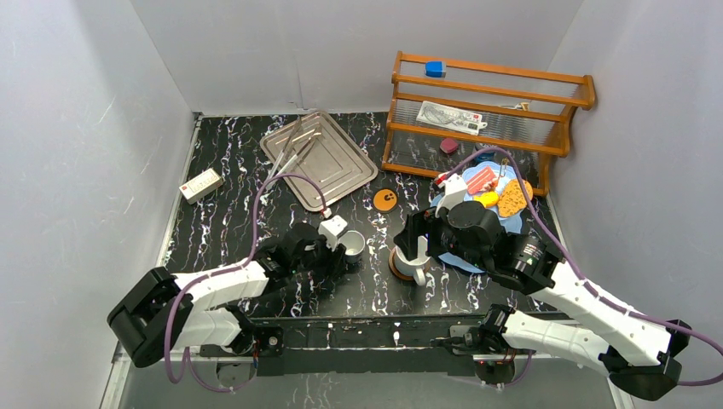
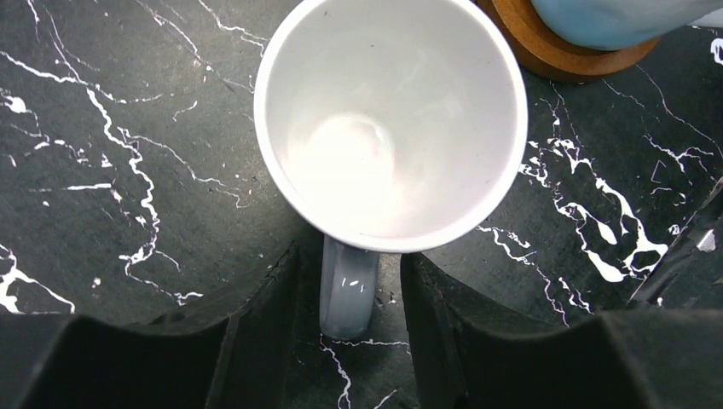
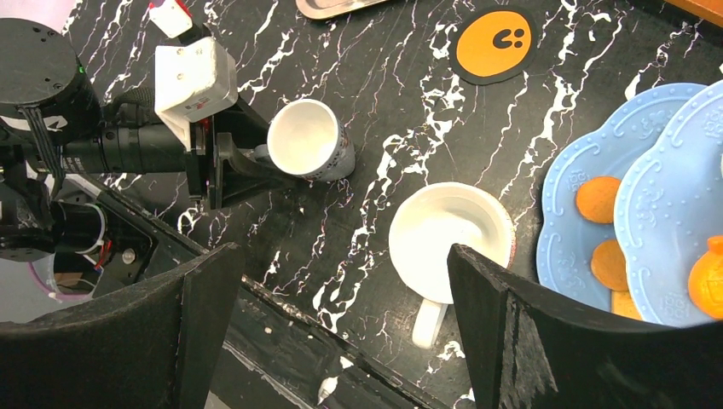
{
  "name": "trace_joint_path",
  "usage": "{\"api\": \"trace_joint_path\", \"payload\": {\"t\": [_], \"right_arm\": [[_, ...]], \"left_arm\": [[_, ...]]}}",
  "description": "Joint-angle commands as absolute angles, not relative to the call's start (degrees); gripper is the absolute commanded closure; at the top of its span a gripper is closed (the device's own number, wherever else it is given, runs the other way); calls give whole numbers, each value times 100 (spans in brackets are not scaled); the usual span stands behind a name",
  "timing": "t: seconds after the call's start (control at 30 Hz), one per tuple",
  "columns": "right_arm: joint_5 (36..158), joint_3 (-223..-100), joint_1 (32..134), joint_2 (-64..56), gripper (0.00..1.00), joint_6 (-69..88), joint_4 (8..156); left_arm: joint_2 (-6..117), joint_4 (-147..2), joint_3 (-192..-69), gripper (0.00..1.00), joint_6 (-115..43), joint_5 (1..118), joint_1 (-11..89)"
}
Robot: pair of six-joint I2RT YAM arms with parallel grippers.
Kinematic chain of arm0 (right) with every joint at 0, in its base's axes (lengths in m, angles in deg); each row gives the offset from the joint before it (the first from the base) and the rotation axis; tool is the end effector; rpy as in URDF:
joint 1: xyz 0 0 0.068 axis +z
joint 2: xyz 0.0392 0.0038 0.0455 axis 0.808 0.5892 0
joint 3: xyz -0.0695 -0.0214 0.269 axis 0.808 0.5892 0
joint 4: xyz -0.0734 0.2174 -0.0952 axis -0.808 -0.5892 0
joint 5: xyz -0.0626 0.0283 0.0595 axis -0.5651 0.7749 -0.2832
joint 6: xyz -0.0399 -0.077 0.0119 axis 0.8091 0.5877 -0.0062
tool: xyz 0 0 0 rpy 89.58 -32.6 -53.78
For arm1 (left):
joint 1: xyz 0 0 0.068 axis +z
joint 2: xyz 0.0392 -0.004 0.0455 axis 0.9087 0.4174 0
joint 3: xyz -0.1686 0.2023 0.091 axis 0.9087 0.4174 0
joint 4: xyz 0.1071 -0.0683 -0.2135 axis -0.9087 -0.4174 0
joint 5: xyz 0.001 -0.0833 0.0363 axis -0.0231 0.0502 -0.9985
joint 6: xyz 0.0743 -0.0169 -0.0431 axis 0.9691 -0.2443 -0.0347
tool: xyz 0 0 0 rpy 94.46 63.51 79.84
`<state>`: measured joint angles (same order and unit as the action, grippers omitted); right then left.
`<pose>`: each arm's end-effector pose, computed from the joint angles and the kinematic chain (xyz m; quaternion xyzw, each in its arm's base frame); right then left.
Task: Serve the afternoon tea
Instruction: Adjust the cup at the center of the board.
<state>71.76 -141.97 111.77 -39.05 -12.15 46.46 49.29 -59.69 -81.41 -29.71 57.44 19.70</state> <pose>0.1171 0.1416 0.3416 -0.1344 0.8313 0.2610 0.4720 0.1738 -0.1896 0.1642 0.3215 0.8066 -0.2571 0.4242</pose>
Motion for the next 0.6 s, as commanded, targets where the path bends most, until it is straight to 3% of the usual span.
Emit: {"api": "trace_joint_path", "payload": {"t": [0.0, 0.17, 0.4, 0.57], "right_arm": [[7052, -14419, 11198, -4047, 1, -1154, 4769], [7029, -14398, 11193, -4102, 1, -1146, 4747], [7022, -14382, 11193, -4185, 1, -1167, 4708], [7039, -14355, 11193, -4263, 1, -1206, 4681]], "left_arm": [[5026, -5764, -8331, 55, -2568, 5835, 1942], [5284, -5798, -8542, 66, -2584, 5815, 1936], [5059, -5776, -8635, 100, -2704, 5613, 1945], [4977, -5795, -9018, 100, -2761, 5200, 1940]]}}
